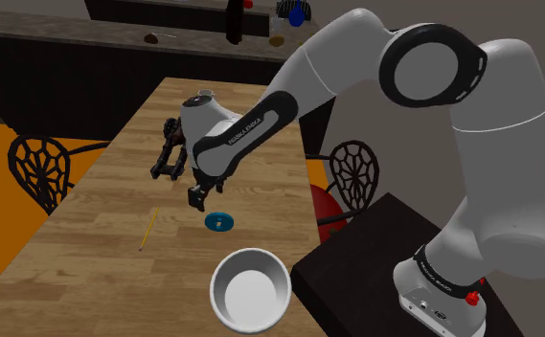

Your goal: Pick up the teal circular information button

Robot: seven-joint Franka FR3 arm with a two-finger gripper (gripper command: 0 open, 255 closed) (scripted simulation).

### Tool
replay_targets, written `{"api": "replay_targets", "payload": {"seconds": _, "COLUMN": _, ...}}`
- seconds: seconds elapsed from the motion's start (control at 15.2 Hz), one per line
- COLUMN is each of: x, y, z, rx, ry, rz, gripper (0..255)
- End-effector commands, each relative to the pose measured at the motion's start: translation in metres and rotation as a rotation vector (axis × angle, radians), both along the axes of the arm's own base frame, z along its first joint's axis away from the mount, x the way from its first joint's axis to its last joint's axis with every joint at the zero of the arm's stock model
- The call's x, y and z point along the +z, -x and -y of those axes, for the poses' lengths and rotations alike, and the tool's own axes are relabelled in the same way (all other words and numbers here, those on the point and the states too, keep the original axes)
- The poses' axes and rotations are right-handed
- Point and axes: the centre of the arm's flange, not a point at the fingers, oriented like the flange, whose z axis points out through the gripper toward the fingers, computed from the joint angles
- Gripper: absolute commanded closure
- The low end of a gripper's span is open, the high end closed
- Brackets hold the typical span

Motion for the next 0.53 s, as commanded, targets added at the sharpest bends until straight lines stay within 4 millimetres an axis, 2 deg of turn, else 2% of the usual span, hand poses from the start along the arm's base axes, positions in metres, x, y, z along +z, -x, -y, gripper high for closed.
{"api": "replay_targets", "payload": {"seconds": 0.0, "x": -0.02, "y": -0.009, "z": -0.018, "rx": 0.014, "ry": 0.0, "rz": -0.005, "gripper": 0}}
{"api": "replay_targets", "payload": {"seconds": 0.46, "x": -0.053, "y": -0.01, "z": -0.019, "rx": 0.015, "ry": 0.0, "rz": -0.005, "gripper": 0}}
